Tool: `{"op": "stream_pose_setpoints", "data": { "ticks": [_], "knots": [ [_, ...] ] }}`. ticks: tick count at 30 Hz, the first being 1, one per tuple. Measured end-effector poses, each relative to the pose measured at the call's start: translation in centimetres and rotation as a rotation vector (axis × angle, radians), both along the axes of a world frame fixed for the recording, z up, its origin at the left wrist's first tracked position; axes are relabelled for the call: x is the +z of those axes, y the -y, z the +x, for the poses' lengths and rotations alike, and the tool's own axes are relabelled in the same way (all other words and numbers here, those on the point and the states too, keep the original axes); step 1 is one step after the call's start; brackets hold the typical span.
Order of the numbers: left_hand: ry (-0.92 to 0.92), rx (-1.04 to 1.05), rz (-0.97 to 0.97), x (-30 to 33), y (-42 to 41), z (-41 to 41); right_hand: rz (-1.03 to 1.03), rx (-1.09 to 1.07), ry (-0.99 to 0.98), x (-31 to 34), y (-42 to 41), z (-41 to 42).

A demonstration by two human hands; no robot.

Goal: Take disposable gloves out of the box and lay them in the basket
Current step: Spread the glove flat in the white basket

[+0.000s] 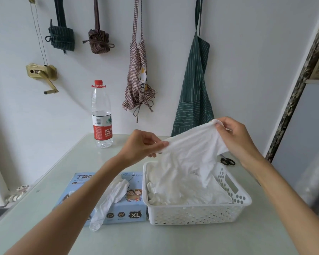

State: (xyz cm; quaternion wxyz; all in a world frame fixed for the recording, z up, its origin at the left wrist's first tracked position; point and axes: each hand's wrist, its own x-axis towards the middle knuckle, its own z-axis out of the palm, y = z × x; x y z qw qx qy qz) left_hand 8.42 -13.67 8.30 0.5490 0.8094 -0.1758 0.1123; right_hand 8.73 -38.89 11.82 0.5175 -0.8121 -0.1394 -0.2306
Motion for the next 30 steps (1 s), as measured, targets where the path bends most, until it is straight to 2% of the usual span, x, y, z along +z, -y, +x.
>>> {"op": "stream_pose_setpoints", "data": {
  "ticks": [5, 9, 11, 13, 17, 20, 22, 26, 30],
  "knots": [
    [-0.065, -0.152, 0.0, -0.8, 0.4, 0.1, -0.185, -0.194, 0.156, -1.4, 0.8, 0.2],
    [-0.096, -0.16, 0.114, -0.7, -0.3, 0.7, -0.191, -0.167, 0.205, -1.8, 0.6, -0.3],
    [-0.086, -0.097, 0.107, -0.4, -0.8, 0.4, -0.151, -0.12, 0.218, -1.7, 0.2, -1.1],
    [0.022, 0.018, 0.104, 0.2, -1.4, -0.2, -0.112, -0.069, 0.239, -1.3, -0.1, -2.2],
    [0.341, 0.218, 0.27, 3.2, -2.3, -1.8, -0.026, 0.068, 0.287, 0.1, -0.3, -4.3],
    [0.405, 0.21, 0.444, 4.8, -2.0, -1.7, 0.02, 0.054, 0.149, -0.2, 0.3, -3.9],
    [0.328, 0.178, 0.641, 3.7, -0.8, -0.2, -0.006, 0.028, -0.059, -1.8, 1.1, -2.5],
    [0.094, 0.053, 0.94, -2.7, 1.8, 3.5, -0.264, 0.108, -0.563, -6.9, 3.2, 1.2],
    [0.055, 0.016, 1.03, -5.8, 3.3, 4.8, -0.444, 0.08, -0.78, -9.8, 4.6, 3.2]
  ]
}}
